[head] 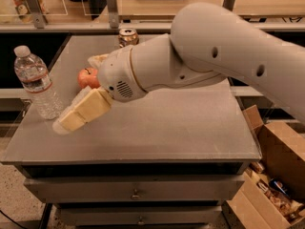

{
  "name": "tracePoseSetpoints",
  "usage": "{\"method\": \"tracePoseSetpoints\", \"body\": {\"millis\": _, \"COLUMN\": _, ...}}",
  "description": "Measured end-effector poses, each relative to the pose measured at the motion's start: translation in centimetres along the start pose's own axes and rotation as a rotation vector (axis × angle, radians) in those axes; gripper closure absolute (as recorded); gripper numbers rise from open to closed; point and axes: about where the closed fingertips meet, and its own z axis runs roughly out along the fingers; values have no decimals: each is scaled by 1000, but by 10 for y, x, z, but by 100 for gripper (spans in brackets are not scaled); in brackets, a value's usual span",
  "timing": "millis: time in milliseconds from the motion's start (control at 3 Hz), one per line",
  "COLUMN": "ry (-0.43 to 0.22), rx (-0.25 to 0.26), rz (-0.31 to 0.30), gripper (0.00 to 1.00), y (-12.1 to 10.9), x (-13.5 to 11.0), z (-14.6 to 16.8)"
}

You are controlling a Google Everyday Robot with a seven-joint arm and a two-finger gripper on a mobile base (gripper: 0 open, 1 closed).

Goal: Knock water bottle over

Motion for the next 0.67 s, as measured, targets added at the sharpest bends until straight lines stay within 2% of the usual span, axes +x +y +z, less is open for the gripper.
{"method": "tracePoseSetpoints", "body": {"millis": 333, "ry": -26, "rx": -5, "rz": -9, "gripper": 0, "y": -14, "x": 1, "z": 42}}
{"method": "tracePoseSetpoints", "body": {"millis": 667, "ry": -97, "rx": 8, "rz": 4, "gripper": 0, "y": -28, "x": 5, "z": 79}}
